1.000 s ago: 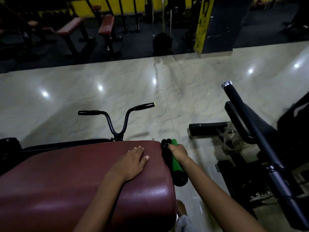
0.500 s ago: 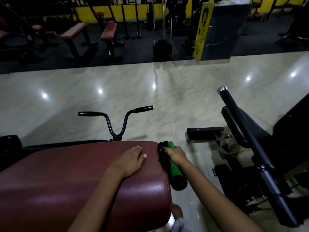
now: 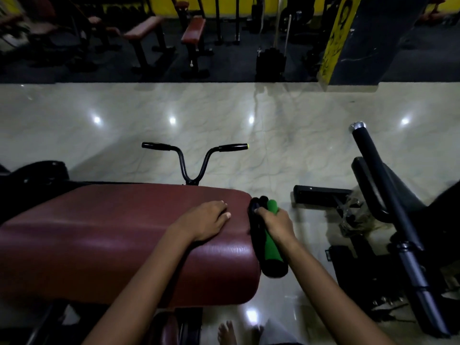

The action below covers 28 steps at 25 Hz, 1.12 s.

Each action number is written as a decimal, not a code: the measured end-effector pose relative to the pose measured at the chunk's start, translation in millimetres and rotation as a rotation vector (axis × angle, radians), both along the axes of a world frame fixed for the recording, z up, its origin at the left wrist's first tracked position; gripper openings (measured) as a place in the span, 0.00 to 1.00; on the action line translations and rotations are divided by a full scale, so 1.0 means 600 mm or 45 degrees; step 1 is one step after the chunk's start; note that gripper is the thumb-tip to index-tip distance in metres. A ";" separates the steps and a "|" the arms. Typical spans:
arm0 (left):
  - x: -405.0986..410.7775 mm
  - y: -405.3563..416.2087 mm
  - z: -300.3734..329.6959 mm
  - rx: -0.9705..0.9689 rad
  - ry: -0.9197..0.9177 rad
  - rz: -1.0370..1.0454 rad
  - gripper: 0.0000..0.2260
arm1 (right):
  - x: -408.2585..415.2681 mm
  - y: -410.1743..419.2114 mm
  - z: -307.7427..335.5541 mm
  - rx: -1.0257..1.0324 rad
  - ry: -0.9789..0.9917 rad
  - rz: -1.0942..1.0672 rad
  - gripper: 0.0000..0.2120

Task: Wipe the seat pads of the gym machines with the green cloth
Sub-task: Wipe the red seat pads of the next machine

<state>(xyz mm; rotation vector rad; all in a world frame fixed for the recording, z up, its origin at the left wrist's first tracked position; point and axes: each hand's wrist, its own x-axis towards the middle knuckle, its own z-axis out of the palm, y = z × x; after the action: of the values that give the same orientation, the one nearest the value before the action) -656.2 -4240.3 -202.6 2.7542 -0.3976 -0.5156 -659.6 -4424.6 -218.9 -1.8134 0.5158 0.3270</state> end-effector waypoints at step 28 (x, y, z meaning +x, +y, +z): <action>-0.213 0.100 0.023 0.041 -0.402 -0.006 0.23 | -0.223 0.074 -0.022 -0.895 -0.974 -0.079 0.26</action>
<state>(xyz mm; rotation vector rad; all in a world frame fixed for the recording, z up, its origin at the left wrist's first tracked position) -784.1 -4180.2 -188.6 2.8708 -0.4705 -0.0856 -793.4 -4380.2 -232.3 -2.3871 0.1322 -0.6633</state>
